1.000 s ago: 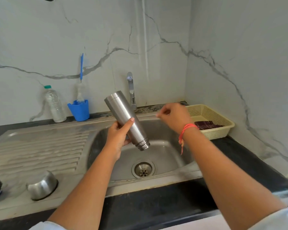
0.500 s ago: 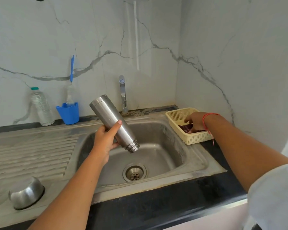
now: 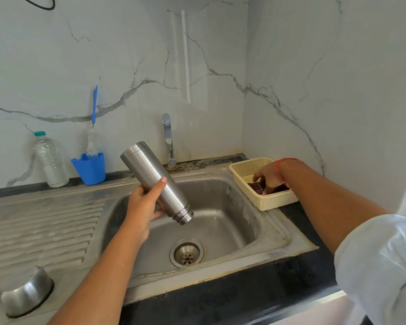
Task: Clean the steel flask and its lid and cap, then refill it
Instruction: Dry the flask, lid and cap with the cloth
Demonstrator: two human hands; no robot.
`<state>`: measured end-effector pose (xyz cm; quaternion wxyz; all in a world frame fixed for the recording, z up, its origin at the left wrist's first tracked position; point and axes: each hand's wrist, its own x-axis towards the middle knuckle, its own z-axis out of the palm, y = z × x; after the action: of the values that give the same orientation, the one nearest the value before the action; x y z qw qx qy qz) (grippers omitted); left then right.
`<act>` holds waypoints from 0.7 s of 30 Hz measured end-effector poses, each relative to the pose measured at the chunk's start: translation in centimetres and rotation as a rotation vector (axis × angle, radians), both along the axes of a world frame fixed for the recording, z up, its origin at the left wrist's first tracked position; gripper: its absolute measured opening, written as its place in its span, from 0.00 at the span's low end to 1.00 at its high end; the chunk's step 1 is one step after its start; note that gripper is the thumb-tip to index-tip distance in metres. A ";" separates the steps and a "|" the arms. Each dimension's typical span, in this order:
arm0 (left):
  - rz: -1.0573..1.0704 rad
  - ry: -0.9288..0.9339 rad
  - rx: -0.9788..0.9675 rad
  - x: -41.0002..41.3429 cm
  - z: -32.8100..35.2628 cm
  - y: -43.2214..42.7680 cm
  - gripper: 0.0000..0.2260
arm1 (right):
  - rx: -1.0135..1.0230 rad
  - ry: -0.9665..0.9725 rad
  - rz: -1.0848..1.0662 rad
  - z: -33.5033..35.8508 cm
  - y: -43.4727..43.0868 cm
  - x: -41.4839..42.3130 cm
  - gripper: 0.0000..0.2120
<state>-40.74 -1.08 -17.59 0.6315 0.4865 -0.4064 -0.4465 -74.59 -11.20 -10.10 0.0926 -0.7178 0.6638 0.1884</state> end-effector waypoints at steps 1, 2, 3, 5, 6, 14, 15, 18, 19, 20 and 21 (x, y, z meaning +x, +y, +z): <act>0.001 0.007 0.003 0.0 0.1 0.0 0.25 | 0.000 0.013 -0.001 0.0 -0.1 0.0 0.34; 0.002 0.014 0.006 0.0 0.1 0.0 0.25 | 0.004 0.022 -0.002 0.0 -0.2 0.0 0.32; 0.001 0.018 0.008 0.0 0.2 0.1 0.25 | 0.012 0.029 -0.003 0.1 -0.1 0.0 0.30; 0.001 0.028 0.007 0.0 0.4 0.1 0.24 | 0.017 0.034 -0.009 0.1 -0.1 0.0 0.28; 0.002 0.033 0.008 0.0 0.4 0.1 0.23 | 0.014 0.037 -0.009 0.2 -0.1 0.1 0.27; -0.006 0.052 0.006 0.2 0.6 0.1 0.23 | -0.105 0.051 -0.018 1.0 0.8 0.1 0.22; -0.009 0.056 0.005 0.2 0.6 0.1 0.23 | -0.143 0.038 -0.020 1.3 1.1 -0.1 0.21; -0.031 0.073 -0.007 0.2 0.9 0.3 0.22 | -0.283 0.019 -0.014 2.4 1.9 -0.6 0.21; -0.037 0.076 -0.010 0.2 1.0 0.4 0.22 | -0.332 0.015 -0.016 2.8 2.2 -0.6 0.21; -0.039 0.078 -0.012 0.2 1.1 0.5 0.21 | -0.381 0.003 -0.023 3.0 2.4 -0.7 0.22; -0.043 0.081 -0.015 0.2 1.2 0.6 0.21 | -0.429 -0.018 -0.031 3.4 2.6 -0.6 0.22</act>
<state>-40.51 -0.47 -16.43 0.6415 0.4544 -0.3941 -0.4762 -75.20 -8.60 -6.67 -0.0537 -0.7123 0.6990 0.0349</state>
